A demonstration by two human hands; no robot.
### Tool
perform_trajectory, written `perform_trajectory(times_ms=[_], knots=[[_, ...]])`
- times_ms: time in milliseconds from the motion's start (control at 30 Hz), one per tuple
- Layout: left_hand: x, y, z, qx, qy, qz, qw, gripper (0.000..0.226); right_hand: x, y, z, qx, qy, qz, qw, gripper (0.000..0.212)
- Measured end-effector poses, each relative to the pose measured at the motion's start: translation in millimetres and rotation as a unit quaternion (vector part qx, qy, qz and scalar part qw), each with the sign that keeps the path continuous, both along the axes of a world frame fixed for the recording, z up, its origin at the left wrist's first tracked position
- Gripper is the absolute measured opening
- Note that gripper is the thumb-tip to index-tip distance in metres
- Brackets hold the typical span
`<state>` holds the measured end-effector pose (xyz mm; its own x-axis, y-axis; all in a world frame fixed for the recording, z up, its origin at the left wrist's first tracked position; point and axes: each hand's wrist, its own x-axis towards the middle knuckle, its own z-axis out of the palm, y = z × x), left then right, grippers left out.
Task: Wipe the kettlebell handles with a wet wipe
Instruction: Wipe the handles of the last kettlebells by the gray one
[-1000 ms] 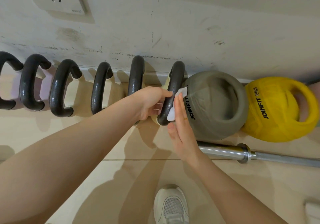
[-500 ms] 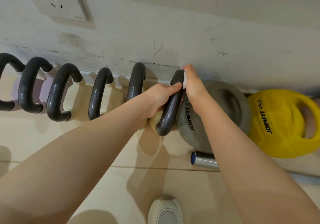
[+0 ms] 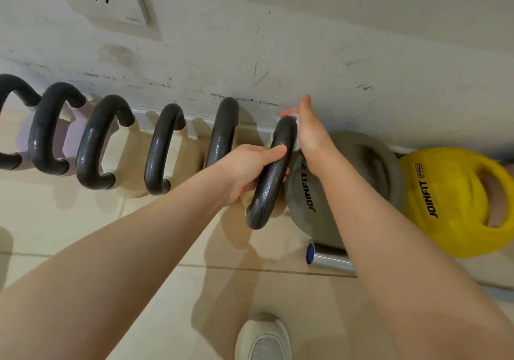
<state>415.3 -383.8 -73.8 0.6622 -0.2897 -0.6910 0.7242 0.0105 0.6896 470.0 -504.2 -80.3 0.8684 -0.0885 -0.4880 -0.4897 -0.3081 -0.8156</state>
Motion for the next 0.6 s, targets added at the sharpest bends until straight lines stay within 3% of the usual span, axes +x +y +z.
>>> perform_trajectory(times_ms=[67, 167, 233, 333, 433, 533, 600], knots=[[1.0, -3.5, -0.5, -0.001, 0.002, 0.009, 1.0, 0.037, 9.6, -2.9, 6.8, -0.152, -0.072, 0.175, 0.97, 0.054], [5.2, -6.7, -0.4, -0.019, 0.01, 0.036, 0.999, 0.036, 14.7, -7.4, 11.4, -0.323, -0.171, 0.442, 0.819, 0.054], [7.3, -8.0, 0.2, -0.025, 0.014, 0.048, 0.998, 0.032, 10.8, -11.8, 12.7, -0.345, -0.214, 0.509, 0.759, 0.058], [10.4, -12.3, 1.8, -0.04, 0.021, 0.061, 0.997, 0.034, 14.0, -22.1, 13.4, -0.344, -0.238, 0.515, 0.748, 0.056], [11.6, -14.5, 2.6, -0.046, 0.028, 0.061, 0.997, 0.029, 16.3, -18.5, 13.6, -0.411, -0.233, 0.485, 0.736, 0.051], [4.6, -7.5, -2.3, -0.056, 0.042, 0.078, 0.994, 0.024, -1.2, -8.8, 13.7, -0.416, -0.262, 0.519, 0.699, 0.06], [-2.4, -0.9, 1.0, -0.062, 0.079, 0.115, 0.988, 0.033, -8.9, -12.3, 13.7, -0.414, -0.259, 0.546, 0.681, 0.057]])
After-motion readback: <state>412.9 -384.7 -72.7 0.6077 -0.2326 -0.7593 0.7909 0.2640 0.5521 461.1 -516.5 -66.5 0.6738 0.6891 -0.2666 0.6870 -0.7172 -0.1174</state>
